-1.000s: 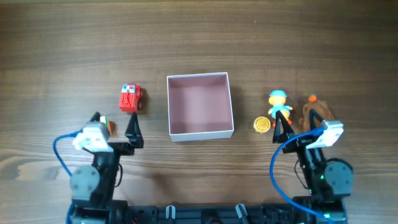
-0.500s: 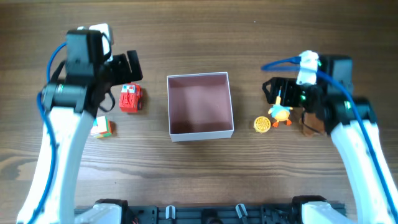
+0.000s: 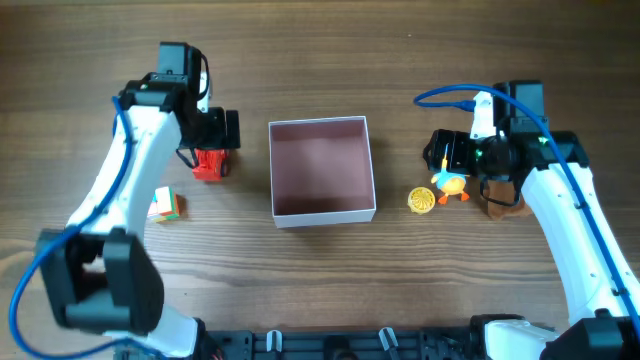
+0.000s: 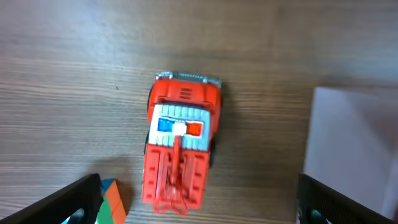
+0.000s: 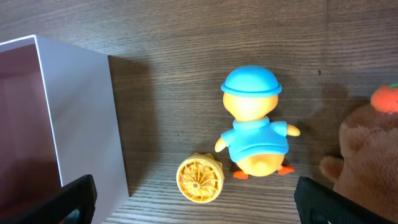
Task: Pack container
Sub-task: 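Move the left gripper down onto the red fire truck and grasp it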
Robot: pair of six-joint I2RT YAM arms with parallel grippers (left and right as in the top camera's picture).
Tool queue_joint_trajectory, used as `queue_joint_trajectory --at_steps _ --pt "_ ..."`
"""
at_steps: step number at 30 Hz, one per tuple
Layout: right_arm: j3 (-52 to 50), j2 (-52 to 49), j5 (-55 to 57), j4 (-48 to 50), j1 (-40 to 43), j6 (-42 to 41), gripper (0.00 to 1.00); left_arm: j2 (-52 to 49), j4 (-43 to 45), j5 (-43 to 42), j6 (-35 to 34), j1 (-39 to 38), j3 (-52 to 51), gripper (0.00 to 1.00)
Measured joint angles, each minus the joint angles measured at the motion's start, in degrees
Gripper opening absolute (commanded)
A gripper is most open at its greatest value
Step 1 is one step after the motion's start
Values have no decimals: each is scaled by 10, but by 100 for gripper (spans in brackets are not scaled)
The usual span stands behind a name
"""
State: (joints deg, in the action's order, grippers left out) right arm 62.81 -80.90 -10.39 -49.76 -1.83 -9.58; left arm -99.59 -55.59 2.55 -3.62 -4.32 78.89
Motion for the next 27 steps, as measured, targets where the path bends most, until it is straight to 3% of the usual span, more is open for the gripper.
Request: queue_joint_trajectory --at_steps 8,27 --pt "0 0 4 -4 0 0 100 -85 0 2 6 32 0 100" --pt "0 0 7 -4 0 0 100 -93 43 -3 12 33 -10 97"
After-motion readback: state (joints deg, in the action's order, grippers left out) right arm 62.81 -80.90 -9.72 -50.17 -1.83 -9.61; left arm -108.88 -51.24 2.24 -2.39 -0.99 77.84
